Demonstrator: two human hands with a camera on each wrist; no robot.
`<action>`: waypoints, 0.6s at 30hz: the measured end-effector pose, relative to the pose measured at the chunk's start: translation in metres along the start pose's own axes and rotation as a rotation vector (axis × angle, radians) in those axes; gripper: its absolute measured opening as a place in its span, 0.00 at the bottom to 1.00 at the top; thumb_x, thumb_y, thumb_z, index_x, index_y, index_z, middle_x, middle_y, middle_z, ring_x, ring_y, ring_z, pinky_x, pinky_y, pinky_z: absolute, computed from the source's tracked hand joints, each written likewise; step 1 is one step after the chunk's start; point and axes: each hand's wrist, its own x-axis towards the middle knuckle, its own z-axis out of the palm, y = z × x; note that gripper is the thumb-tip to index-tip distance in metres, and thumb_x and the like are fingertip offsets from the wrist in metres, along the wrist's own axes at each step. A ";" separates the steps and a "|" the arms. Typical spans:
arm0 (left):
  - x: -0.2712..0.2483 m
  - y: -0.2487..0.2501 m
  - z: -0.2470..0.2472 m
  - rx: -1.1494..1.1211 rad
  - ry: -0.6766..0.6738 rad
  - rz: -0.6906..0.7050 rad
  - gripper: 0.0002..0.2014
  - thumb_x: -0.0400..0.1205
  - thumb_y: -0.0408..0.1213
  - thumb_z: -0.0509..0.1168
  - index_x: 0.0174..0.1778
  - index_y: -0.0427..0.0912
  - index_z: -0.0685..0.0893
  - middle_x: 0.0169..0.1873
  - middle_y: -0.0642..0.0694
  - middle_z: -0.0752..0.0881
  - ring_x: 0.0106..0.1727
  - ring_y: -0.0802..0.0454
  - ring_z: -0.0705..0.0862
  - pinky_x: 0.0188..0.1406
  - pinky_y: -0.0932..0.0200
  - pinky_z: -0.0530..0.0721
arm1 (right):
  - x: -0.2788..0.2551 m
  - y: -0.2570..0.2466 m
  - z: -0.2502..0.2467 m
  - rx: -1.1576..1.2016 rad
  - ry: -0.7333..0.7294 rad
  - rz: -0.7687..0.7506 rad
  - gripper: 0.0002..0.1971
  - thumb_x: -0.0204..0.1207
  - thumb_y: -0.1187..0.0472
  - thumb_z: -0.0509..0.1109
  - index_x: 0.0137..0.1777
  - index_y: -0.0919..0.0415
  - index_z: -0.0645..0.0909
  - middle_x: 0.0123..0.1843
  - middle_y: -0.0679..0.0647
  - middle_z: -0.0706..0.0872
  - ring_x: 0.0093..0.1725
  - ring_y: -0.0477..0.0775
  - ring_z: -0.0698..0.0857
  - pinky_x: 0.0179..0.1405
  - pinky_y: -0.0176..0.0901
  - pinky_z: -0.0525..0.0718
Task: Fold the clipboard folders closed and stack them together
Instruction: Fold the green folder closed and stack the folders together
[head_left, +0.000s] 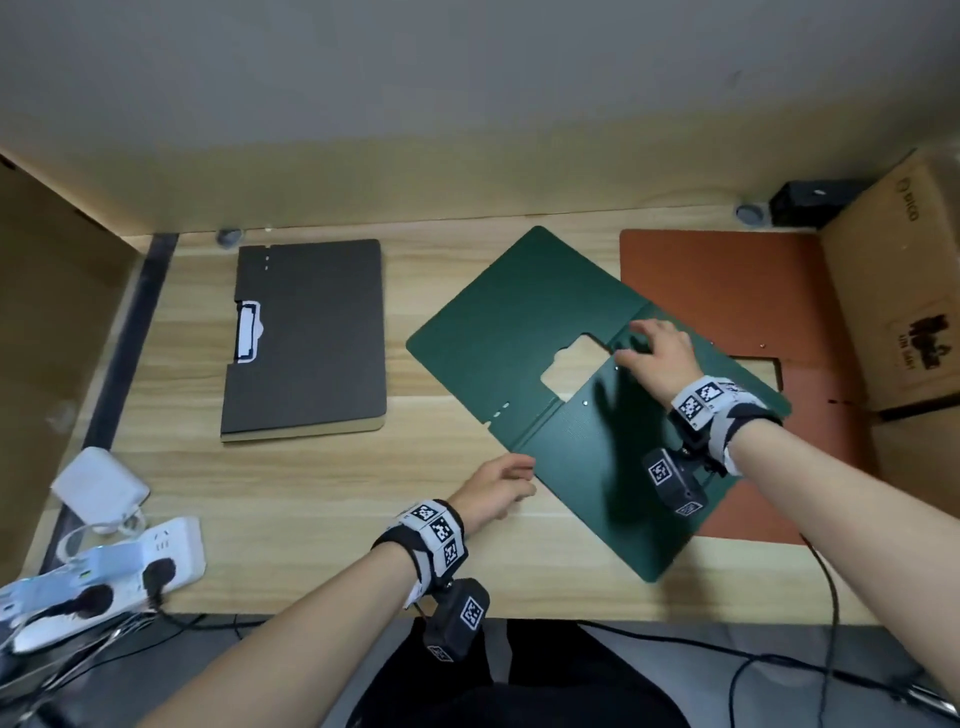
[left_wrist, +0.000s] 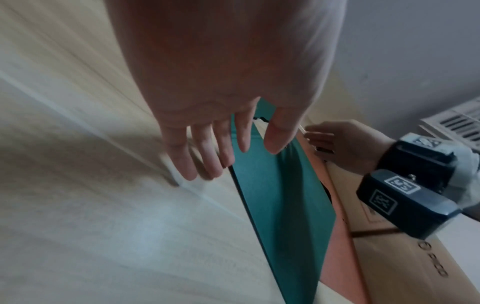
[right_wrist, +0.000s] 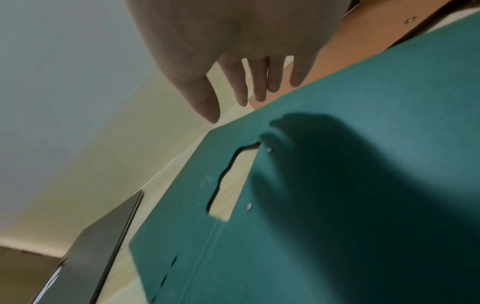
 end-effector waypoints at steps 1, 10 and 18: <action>0.000 0.002 0.003 0.020 -0.028 0.016 0.19 0.83 0.31 0.63 0.71 0.43 0.78 0.61 0.48 0.83 0.52 0.55 0.81 0.34 0.70 0.76 | -0.008 -0.003 0.008 -0.005 -0.036 -0.027 0.26 0.77 0.56 0.71 0.75 0.62 0.75 0.74 0.63 0.76 0.75 0.65 0.69 0.74 0.51 0.66; -0.010 -0.006 -0.059 0.074 0.105 0.100 0.08 0.83 0.25 0.64 0.56 0.35 0.85 0.44 0.38 0.85 0.35 0.55 0.80 0.33 0.74 0.77 | -0.038 -0.029 0.092 -0.100 -0.141 -0.014 0.12 0.75 0.49 0.66 0.53 0.55 0.80 0.55 0.54 0.85 0.60 0.63 0.80 0.56 0.52 0.80; -0.017 -0.009 -0.132 0.324 0.198 0.165 0.11 0.83 0.31 0.63 0.57 0.47 0.86 0.53 0.46 0.88 0.53 0.50 0.85 0.58 0.57 0.81 | -0.039 -0.057 0.121 -0.118 -0.213 0.075 0.11 0.75 0.51 0.72 0.41 0.60 0.85 0.46 0.58 0.89 0.52 0.60 0.86 0.47 0.43 0.80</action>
